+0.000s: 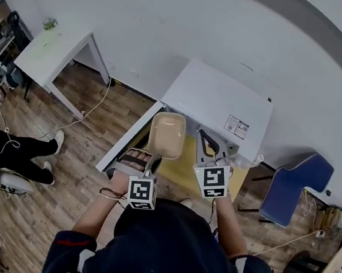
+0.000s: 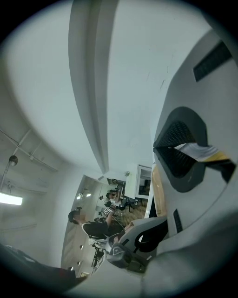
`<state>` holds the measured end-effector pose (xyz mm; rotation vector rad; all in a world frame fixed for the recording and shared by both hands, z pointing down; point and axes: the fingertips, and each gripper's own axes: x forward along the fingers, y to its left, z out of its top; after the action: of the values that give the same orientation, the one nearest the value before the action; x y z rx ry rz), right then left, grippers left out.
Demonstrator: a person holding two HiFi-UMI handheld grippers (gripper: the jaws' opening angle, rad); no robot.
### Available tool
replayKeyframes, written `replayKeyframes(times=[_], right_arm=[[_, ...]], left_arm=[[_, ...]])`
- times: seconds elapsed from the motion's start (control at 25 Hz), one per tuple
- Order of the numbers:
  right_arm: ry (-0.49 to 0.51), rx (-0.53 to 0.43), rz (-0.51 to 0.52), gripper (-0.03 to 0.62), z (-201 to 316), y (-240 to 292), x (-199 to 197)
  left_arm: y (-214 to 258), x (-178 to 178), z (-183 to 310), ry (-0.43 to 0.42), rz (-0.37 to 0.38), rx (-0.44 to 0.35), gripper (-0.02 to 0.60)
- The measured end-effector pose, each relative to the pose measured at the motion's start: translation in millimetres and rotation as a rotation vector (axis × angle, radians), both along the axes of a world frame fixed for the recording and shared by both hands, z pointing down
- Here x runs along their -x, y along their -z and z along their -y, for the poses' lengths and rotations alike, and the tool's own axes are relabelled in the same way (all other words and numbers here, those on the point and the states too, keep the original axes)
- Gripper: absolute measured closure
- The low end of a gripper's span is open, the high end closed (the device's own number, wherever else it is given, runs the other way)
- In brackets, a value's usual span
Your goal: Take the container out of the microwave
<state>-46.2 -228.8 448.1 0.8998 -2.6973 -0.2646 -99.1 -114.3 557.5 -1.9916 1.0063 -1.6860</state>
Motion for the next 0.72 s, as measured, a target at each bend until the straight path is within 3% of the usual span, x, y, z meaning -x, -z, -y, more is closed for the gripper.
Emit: replayKeyframes(times=[0.72], right_arm=[[0.005, -0.019, 0.017, 0.586, 0, 13, 12]], left_arm=[[27, 7, 18, -0.013, -0.006, -0.061, 0.534]])
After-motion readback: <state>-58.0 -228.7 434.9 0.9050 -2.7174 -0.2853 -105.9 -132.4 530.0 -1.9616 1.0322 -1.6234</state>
